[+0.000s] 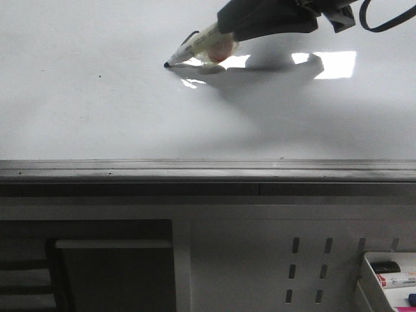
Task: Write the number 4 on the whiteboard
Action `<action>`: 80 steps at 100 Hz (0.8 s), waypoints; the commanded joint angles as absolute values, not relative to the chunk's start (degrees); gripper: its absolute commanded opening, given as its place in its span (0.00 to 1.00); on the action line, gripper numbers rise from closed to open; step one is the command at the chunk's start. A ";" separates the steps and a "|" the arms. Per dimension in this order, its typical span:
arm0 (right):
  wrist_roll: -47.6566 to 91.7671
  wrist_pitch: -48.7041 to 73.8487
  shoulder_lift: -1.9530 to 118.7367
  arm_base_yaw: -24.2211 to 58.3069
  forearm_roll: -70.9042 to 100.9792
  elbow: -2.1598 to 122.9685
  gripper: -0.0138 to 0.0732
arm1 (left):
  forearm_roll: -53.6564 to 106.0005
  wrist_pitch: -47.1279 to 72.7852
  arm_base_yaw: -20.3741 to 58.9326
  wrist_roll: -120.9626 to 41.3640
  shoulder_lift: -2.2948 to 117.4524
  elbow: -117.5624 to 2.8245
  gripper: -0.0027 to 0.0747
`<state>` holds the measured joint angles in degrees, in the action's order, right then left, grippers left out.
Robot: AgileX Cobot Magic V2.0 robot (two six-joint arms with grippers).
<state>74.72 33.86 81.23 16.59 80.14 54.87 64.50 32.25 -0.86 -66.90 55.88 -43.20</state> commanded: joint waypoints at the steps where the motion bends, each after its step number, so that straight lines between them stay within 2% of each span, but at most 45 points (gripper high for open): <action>1: 73.89 30.44 79.37 16.60 79.54 56.34 0.10 | 67.29 31.76 -1.00 -66.99 54.92 -44.56 0.68; 24: 64.11 23.11 72.33 15.52 68.95 51.93 0.10 | 67.53 32.47 -1.00 -66.99 54.92 -44.56 0.68; 48: 62.98 26.97 64.12 11.60 68.74 47.91 0.10 | 68.55 32.56 -1.00 -66.99 54.92 -44.56 0.68; 80: 63.15 29.37 68.52 13.13 69.10 54.68 0.10 | 69.45 32.56 -1.00 -68.53 54.92 -44.56 0.68</action>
